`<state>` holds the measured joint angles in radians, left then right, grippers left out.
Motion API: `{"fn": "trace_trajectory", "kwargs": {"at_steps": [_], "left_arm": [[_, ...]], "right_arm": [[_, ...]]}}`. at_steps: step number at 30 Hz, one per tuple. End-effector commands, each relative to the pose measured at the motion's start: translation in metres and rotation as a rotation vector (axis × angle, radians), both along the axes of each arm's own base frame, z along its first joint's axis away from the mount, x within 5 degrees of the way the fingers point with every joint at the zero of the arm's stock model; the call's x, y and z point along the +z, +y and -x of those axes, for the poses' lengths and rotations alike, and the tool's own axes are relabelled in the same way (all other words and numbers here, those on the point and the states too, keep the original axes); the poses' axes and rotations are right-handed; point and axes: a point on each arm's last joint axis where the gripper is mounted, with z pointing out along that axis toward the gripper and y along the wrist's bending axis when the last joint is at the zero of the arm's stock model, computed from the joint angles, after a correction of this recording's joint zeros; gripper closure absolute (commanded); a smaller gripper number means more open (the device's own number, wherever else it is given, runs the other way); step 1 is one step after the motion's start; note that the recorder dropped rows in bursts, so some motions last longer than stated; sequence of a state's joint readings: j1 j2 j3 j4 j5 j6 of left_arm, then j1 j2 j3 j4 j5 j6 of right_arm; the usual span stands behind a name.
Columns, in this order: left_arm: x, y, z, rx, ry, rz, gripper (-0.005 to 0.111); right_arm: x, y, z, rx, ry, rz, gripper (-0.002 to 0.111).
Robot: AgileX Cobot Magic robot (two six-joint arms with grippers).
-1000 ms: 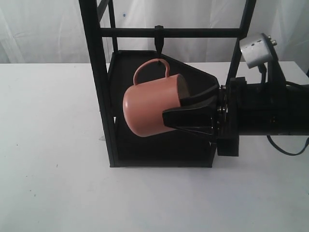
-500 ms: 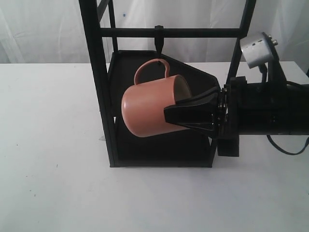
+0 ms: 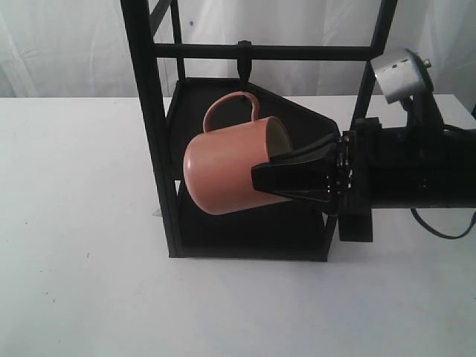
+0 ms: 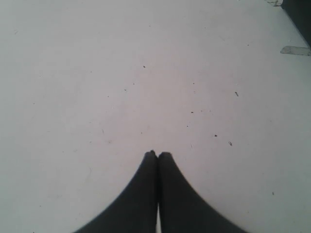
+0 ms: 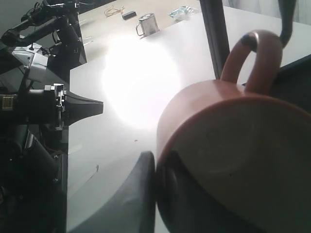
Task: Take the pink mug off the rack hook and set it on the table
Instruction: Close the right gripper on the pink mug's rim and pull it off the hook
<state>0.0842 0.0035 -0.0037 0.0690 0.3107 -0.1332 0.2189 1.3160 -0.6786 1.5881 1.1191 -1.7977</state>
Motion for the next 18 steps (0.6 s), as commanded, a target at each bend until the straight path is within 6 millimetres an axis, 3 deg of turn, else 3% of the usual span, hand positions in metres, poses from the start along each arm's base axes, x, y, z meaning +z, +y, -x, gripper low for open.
{"fn": "trace_trajectory", "kwargs": {"at_steps": [1,18], "left_arm": [[-0.002,-0.001,0.001,-0.007,0.015,0.004,0.107],[-0.002,-0.001,0.001,-0.007,0.015,0.004,0.107]], "right_arm": [[0.005,0.001,0.003,0.033,-0.016,-0.019,0.108],[0.033,-0.002,0.028,0.1,-0.16,-0.069,0.108]]}}
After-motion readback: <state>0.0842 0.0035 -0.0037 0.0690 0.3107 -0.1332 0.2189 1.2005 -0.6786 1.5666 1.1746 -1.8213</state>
